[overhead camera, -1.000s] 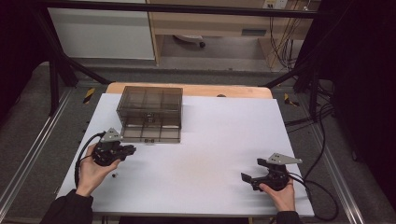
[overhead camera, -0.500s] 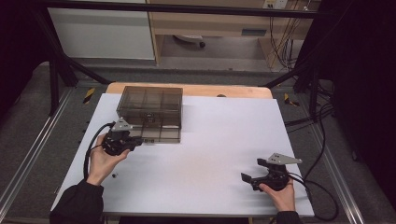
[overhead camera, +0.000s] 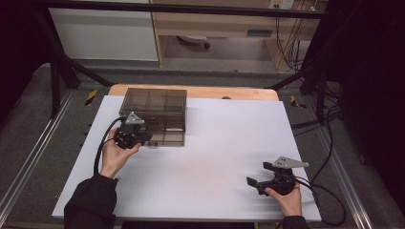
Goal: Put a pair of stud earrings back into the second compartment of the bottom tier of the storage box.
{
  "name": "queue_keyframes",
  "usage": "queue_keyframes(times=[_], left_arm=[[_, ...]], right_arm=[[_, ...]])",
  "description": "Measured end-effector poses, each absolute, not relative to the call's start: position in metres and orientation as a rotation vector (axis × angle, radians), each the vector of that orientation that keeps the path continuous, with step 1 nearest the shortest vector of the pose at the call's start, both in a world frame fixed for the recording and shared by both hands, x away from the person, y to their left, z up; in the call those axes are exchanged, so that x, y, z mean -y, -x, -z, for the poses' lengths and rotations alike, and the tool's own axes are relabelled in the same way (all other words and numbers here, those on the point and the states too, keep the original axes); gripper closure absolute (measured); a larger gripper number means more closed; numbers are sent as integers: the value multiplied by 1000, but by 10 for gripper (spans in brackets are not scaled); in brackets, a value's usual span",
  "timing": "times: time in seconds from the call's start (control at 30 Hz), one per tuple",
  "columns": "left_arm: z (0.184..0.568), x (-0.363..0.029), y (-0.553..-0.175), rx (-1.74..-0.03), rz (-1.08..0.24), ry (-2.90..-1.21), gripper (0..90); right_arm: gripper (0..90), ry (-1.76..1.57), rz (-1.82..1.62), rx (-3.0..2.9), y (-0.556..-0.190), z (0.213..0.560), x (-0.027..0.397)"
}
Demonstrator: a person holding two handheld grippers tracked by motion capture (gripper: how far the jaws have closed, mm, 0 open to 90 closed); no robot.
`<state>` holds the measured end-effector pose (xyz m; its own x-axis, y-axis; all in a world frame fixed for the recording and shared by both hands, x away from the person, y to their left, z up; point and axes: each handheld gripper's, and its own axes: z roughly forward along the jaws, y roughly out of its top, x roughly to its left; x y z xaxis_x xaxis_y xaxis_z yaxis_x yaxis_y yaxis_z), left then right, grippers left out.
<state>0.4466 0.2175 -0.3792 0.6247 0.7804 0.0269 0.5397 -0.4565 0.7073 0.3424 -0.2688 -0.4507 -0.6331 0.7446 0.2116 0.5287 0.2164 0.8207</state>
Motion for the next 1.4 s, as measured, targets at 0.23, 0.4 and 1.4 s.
queue_keyframes(times=[0.23, 0.4, 1.4], left_arm=[[392, -214, -460, -1059, -498, -2184, 816], [401, -214, -468, -1082, -508, -2194, 816], [396, -223, -462, -1100, -467, -2163, 565]], right_arm=[[7, -1210, -1379, -2261, -342, 451, 269], [7, -1208, -1379, -2261, -342, 451, 269], [7, -1206, -1382, -2255, -342, 450, 270]])
